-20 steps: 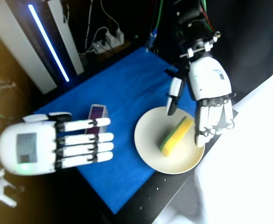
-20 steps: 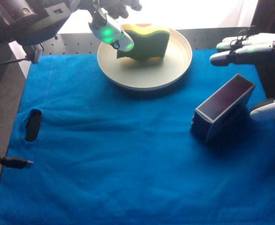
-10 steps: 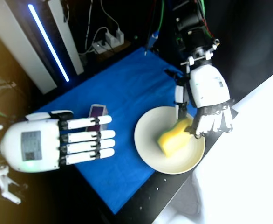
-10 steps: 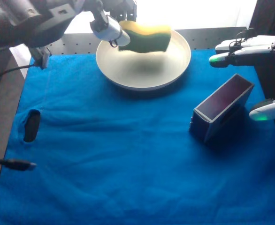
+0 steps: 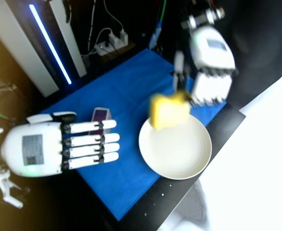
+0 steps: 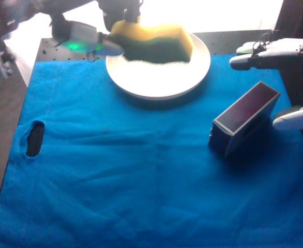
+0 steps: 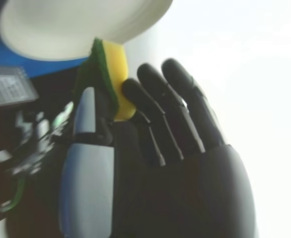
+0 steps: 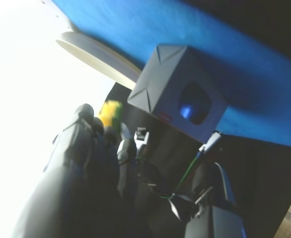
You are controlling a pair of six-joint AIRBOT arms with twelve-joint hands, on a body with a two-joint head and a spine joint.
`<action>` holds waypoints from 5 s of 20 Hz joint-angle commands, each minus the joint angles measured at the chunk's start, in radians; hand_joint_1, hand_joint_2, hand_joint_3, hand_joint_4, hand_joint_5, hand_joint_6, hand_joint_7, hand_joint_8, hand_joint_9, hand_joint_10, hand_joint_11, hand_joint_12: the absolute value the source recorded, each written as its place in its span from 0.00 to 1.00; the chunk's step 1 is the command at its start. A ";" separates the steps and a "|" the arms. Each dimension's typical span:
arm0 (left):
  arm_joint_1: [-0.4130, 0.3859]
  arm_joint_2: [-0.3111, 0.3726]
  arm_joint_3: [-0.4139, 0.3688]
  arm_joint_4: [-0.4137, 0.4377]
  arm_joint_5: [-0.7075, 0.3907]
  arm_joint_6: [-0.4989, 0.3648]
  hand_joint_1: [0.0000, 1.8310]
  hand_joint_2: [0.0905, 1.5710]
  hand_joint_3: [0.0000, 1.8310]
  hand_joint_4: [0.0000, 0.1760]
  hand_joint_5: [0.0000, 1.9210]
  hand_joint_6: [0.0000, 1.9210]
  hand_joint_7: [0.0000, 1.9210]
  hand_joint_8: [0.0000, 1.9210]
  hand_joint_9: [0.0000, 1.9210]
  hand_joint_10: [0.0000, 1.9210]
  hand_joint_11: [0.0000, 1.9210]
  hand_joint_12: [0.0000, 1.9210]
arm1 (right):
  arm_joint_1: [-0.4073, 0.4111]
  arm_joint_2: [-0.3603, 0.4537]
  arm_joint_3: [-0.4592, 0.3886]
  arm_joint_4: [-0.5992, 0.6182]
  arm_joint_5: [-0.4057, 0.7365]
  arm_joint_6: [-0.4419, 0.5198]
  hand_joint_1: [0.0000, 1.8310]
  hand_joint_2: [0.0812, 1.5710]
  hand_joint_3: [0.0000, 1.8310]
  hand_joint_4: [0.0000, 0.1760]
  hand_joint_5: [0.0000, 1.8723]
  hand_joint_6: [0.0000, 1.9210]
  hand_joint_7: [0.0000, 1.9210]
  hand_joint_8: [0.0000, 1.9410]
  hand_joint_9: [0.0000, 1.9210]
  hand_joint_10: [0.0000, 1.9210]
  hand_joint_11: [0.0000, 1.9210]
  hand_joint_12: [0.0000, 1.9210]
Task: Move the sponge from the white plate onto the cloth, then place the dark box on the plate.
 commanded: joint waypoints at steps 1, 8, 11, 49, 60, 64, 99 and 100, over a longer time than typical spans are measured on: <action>0.004 0.036 -0.019 -0.022 -0.135 0.000 0.68 0.66 0.00 0.01 0.55 0.42 0.58 0.44 0.43 0.42 0.05 0.86 | 0.015 0.003 -0.003 0.067 0.094 0.005 0.39 0.64 0.00 0.63 0.15 0.00 0.09 0.00 0.07 0.00 0.09 0.04; 0.096 0.231 -0.175 0.184 -0.141 -0.216 0.68 0.66 0.00 0.00 0.55 0.44 0.59 0.42 0.52 0.39 0.38 0.67 | 0.015 0.009 -0.019 0.074 0.094 0.005 0.41 0.62 0.00 0.86 0.14 0.00 0.09 0.00 0.05 0.00 0.06 0.02; 0.123 0.208 -0.168 0.186 -0.097 -0.217 0.69 0.64 0.00 0.00 0.66 0.20 0.57 0.49 0.56 0.37 0.45 0.65 | 0.015 0.009 -0.018 0.075 0.094 0.005 0.38 0.64 0.00 0.93 0.14 0.00 0.09 0.00 0.04 0.00 0.02 0.00; 0.326 0.240 -0.207 -0.386 -0.339 0.167 0.47 0.50 0.00 0.63 0.07 0.00 0.04 0.00 0.04 0.00 0.00 0.26 | 0.135 -0.081 0.052 -0.166 -0.102 0.004 0.38 0.56 0.00 1.00 0.13 0.01 0.05 0.01 0.02 0.00 0.03 0.03; 0.341 0.240 -0.208 -0.390 -0.331 0.165 0.43 0.51 0.00 0.46 0.09 0.00 0.08 0.00 0.03 0.00 0.00 0.12 | 0.141 -0.082 0.053 -0.167 -0.103 0.004 0.62 0.73 0.00 0.00 0.45 0.62 0.21 0.73 0.25 0.85 0.29 0.93; 0.344 0.239 -0.209 -0.393 -0.341 0.163 0.45 0.50 0.00 0.44 0.12 0.00 0.09 0.00 0.05 0.00 0.00 0.16 | 0.165 -0.081 0.051 -0.158 -0.093 0.004 0.65 0.77 0.00 0.00 0.46 0.60 0.36 0.78 0.38 0.81 0.40 0.91; 0.364 0.144 -0.170 -0.435 -0.491 0.146 0.43 0.52 0.00 0.24 0.13 0.00 0.09 0.00 0.07 0.00 0.00 0.31 | 0.448 -0.606 0.542 -0.254 -0.408 0.072 0.52 0.63 0.00 0.48 0.13 0.02 0.20 0.05 0.21 0.14 0.11 0.51; 0.366 0.144 -0.170 -0.437 -0.492 0.145 0.44 0.52 0.00 0.27 0.13 0.00 0.08 0.00 0.06 0.00 0.00 0.26 | 0.448 -0.606 0.542 -0.259 -0.407 0.075 0.52 0.59 0.00 0.59 0.06 0.00 0.12 0.01 0.13 0.04 0.03 0.42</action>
